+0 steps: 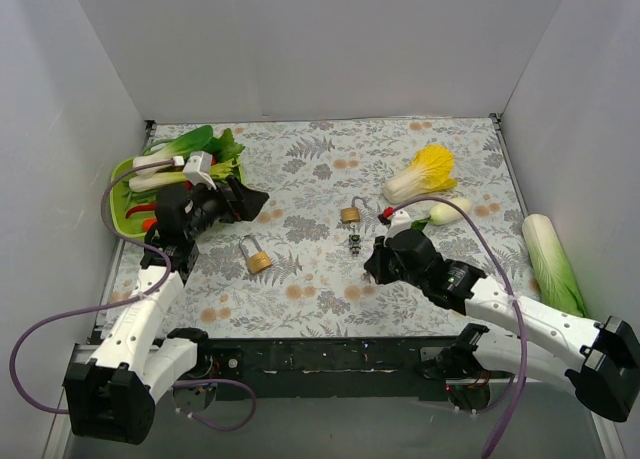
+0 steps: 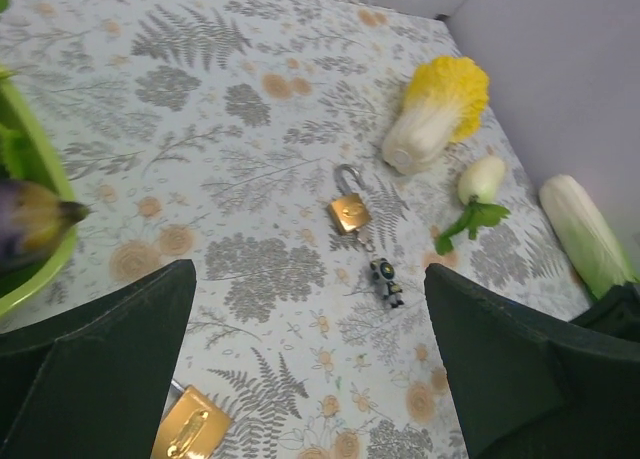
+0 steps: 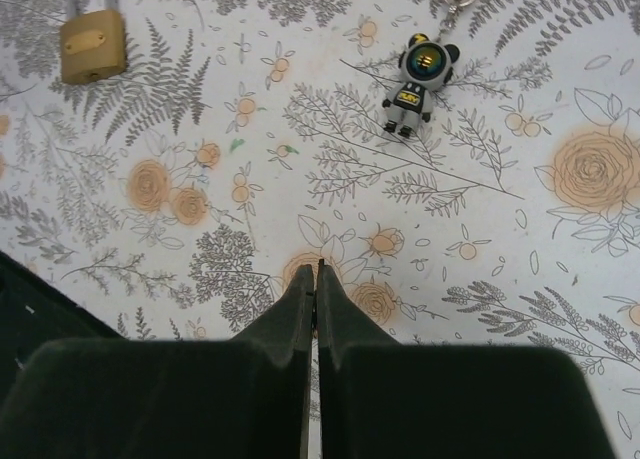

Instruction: Unlock with the key

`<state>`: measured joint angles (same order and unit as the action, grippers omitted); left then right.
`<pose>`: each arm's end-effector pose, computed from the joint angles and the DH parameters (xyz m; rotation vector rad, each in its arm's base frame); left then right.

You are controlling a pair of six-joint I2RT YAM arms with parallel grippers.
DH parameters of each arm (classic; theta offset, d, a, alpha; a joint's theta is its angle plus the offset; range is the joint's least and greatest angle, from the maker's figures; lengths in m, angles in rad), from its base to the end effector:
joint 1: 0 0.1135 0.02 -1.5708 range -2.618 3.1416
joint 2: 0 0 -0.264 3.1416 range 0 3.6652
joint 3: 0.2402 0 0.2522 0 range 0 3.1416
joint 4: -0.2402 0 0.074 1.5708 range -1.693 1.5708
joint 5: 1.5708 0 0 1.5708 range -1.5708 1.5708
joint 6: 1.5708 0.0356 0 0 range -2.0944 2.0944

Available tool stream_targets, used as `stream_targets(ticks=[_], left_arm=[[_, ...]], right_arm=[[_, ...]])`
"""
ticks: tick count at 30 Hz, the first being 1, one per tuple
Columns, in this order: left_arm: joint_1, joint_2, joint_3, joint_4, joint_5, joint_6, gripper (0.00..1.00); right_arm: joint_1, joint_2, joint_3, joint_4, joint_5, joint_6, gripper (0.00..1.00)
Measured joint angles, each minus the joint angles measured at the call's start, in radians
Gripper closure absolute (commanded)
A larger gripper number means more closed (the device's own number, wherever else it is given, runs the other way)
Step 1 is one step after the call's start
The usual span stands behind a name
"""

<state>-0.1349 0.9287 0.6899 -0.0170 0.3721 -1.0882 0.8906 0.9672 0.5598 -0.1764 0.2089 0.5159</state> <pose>0.2141 -0.0421 0.2982 -0.6464 1.8730 -1.1714 0.1376 0.1583 0.2289 -0.2874 2.1813 0.5885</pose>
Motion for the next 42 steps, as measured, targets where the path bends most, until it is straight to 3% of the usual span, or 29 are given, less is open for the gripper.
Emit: stream_targets(ticks=[5, 10, 15, 23, 31, 42], left_arm=[[-0.056, 0.046, -0.027, 0.126, 0.246, -0.023, 0.02], [-0.200, 0.097, -0.044, 0.214, 0.453, -0.056, 0.02], [-0.307, 0.117, -0.050, 0.277, 0.578, -0.076, 0.02], [-0.411, 0.117, -0.054, 0.307, 0.564, -0.074, 0.05], [-0.489, 0.142, -0.054, 0.309, 0.500, -0.059, 0.30], [-0.525, 0.167, -0.053, 0.309, 0.482, -0.053, 0.50]], right_arm=[[-0.005, -0.046, 0.018, 0.013, -0.100, -0.048, 0.99], [-0.026, -0.044, 0.109, 0.034, -0.253, -0.053, 0.99], [-0.053, -0.026, 0.235, 0.059, -0.359, -0.013, 0.99], [-0.064, 0.011, 0.334, 0.084, -0.447, 0.062, 0.99], [-0.065, 0.034, 0.334, 0.094, -0.498, 0.103, 0.99], [-0.072, 0.034, 0.333, 0.106, -0.516, 0.137, 0.99]])
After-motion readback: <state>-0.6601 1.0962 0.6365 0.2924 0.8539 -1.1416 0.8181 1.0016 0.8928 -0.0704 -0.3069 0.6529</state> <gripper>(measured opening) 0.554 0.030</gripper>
